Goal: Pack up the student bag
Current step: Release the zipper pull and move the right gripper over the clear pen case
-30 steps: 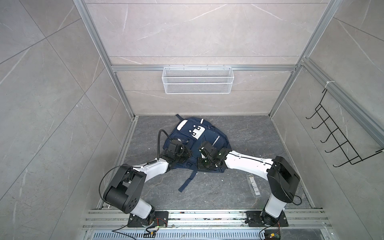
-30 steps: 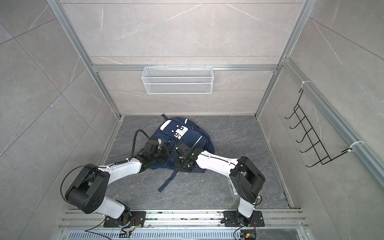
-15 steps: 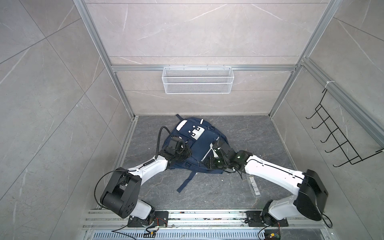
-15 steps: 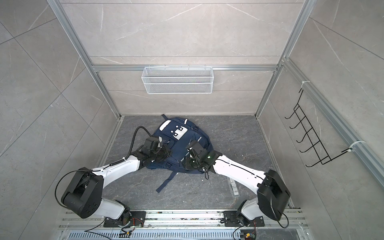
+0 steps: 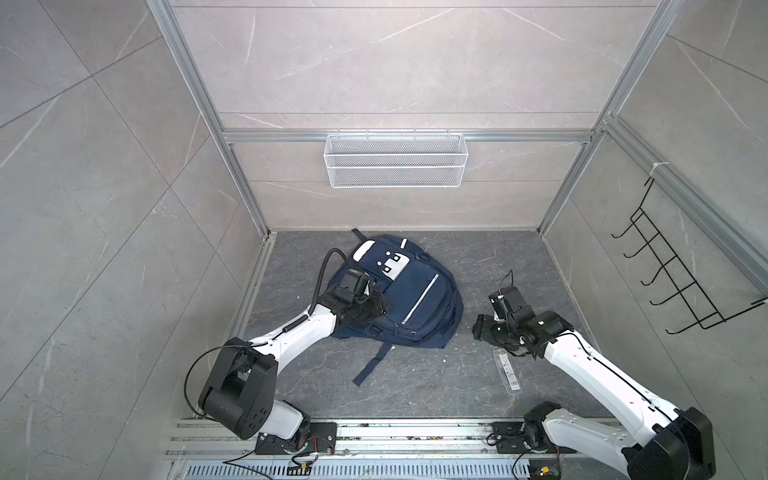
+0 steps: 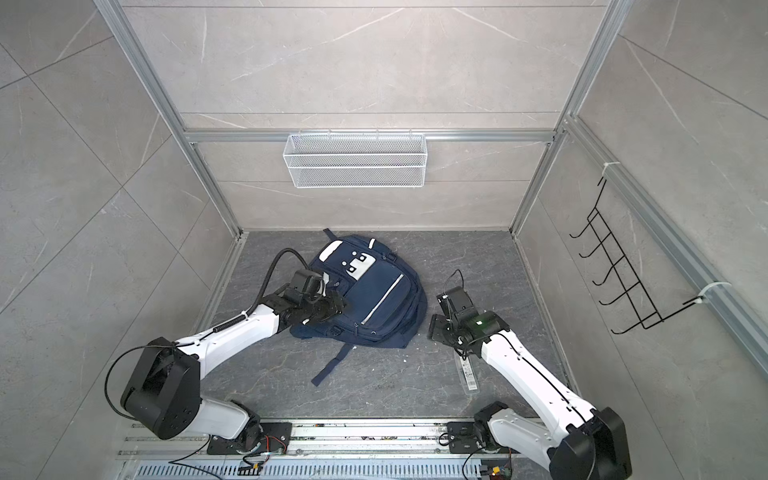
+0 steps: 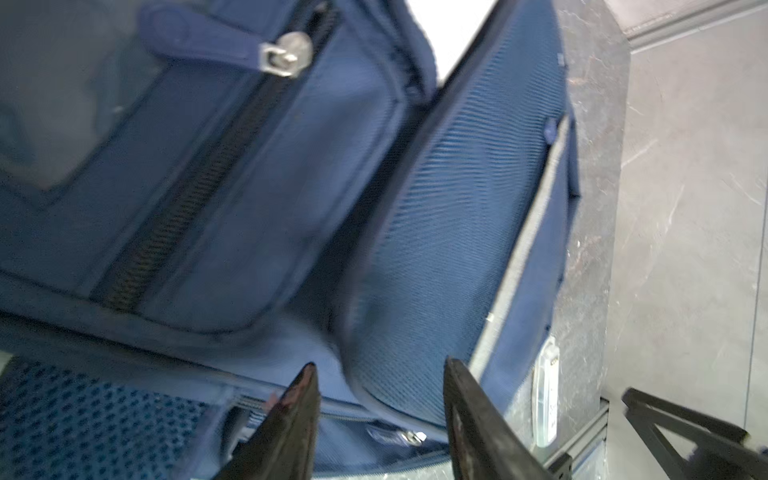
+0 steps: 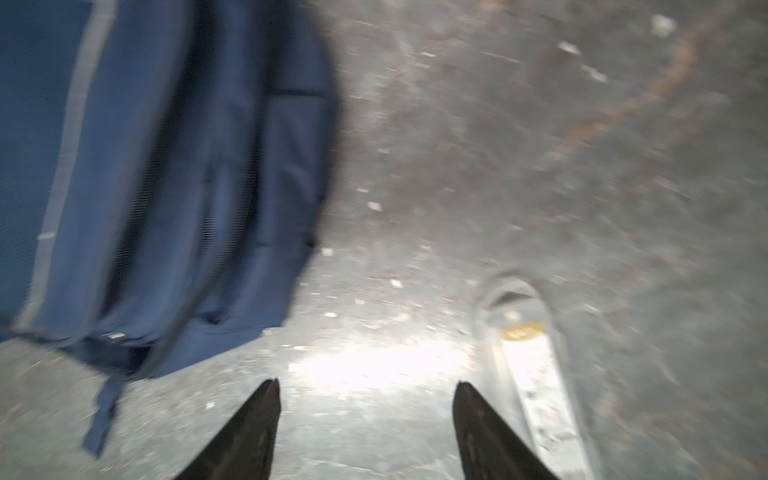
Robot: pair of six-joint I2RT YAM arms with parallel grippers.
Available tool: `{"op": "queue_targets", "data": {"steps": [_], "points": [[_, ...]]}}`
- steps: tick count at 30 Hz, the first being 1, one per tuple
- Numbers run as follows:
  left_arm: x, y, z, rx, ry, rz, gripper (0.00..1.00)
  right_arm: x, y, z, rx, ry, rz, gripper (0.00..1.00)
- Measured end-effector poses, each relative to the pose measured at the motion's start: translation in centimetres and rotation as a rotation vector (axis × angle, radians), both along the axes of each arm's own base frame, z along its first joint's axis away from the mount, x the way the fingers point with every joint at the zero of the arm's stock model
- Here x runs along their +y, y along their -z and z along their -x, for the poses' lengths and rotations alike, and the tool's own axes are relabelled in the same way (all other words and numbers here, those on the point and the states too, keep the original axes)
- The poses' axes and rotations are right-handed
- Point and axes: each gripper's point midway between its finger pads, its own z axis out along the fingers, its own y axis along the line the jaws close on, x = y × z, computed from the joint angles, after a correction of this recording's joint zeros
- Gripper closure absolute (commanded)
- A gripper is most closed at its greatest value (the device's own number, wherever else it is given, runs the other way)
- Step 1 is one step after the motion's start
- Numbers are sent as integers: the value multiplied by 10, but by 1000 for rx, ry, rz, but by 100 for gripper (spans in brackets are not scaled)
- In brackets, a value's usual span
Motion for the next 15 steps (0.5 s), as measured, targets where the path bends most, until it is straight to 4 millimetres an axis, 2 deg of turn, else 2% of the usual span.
{"op": "queue_targets", "data": {"steps": [3, 8, 11, 15], "points": [[-19, -22, 3, -49, 61, 8, 43, -17, 9, 10, 51, 47, 52, 26], [-60, -50, 13, -117, 177, 38, 43, -30, 26, 17, 125, 104, 115, 24], [-80, -47, 21, -114, 231, 38, 43, -37, 44, 23, 190, 131, 148, 23], [-96, -29, 33, -79, 282, 16, 43, -43, 62, 31, 256, 169, 180, 23]]}}
